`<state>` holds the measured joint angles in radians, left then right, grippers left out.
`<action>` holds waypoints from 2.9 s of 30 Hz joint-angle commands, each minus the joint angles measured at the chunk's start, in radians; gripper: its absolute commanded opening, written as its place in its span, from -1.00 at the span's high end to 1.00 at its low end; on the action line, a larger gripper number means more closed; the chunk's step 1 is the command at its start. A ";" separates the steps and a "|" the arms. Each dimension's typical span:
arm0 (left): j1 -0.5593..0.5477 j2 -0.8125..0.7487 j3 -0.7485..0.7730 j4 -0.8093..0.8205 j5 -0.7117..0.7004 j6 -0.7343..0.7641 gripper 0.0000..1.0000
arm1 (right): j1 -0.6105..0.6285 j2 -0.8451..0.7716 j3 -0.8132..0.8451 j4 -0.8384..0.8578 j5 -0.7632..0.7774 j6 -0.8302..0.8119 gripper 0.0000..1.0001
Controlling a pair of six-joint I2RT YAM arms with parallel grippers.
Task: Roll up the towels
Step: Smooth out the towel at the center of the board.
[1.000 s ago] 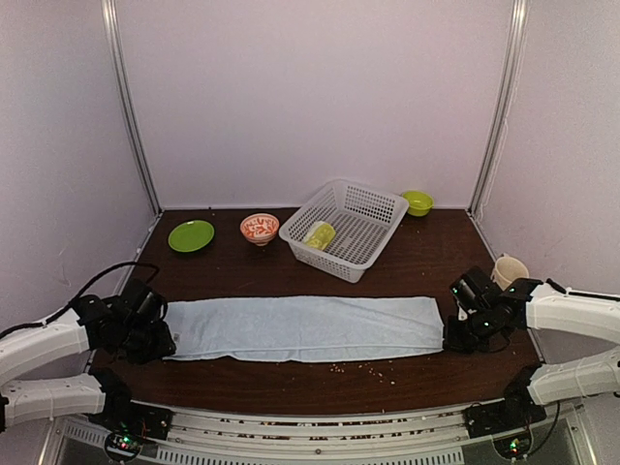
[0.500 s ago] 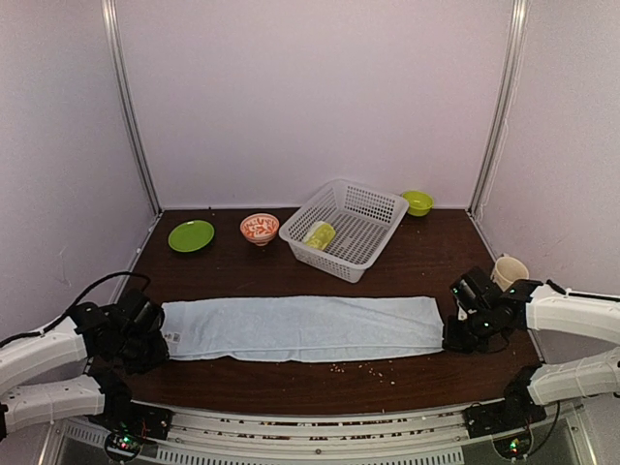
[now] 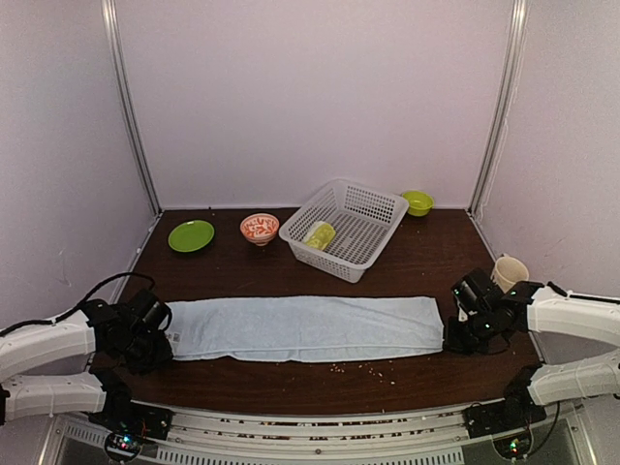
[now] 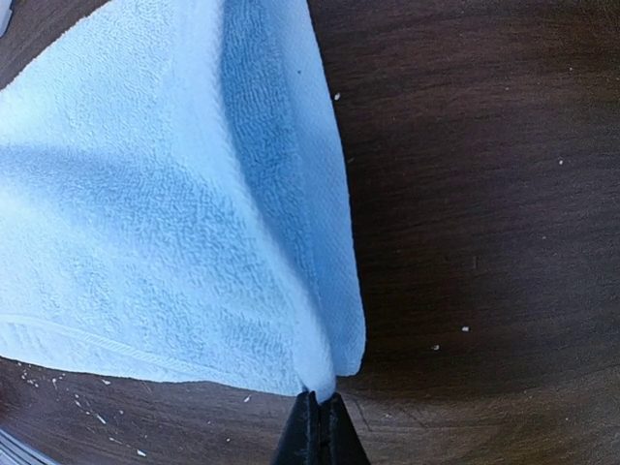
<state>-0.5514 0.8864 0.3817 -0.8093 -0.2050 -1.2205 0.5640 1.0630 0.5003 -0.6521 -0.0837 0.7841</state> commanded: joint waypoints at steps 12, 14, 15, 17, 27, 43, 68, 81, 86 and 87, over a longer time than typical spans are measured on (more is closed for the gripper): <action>0.005 -0.010 0.019 0.039 0.007 0.009 0.26 | -0.008 -0.002 0.002 0.020 -0.009 -0.008 1.00; 0.005 0.010 0.022 0.060 0.005 0.010 0.26 | -0.007 -0.003 0.004 0.018 -0.008 -0.009 1.00; 0.006 0.020 0.025 0.068 0.002 0.011 0.27 | -0.008 -0.004 0.004 0.016 -0.009 -0.008 1.00; 0.009 0.039 0.034 0.071 -0.006 0.013 0.27 | -0.008 -0.007 0.003 0.016 -0.008 -0.008 1.00; 0.016 0.030 0.037 0.065 -0.013 0.020 0.17 | -0.007 -0.018 -0.014 0.022 -0.012 -0.001 1.00; 0.029 0.108 0.005 0.110 0.014 0.034 0.41 | -0.007 -0.012 -0.012 0.031 -0.021 -0.004 1.00; 0.082 0.134 -0.008 0.115 0.003 0.041 1.00 | -0.116 -0.147 -0.028 -0.072 0.078 0.019 1.00; 0.082 0.119 -0.003 0.120 0.031 0.084 0.88 | -0.158 -0.245 -0.086 -0.092 0.020 0.070 1.00; 0.082 0.048 0.017 0.098 0.102 0.133 0.20 | -0.158 -0.206 -0.062 -0.085 -0.015 0.026 1.00; 0.083 0.025 0.024 0.084 0.114 0.141 0.08 | -0.158 -0.199 -0.061 -0.084 -0.016 0.022 1.00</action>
<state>-0.4782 0.9714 0.3977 -0.6609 -0.1471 -1.1271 0.4141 0.8417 0.4274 -0.7128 -0.1013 0.8352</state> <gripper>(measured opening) 0.376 0.007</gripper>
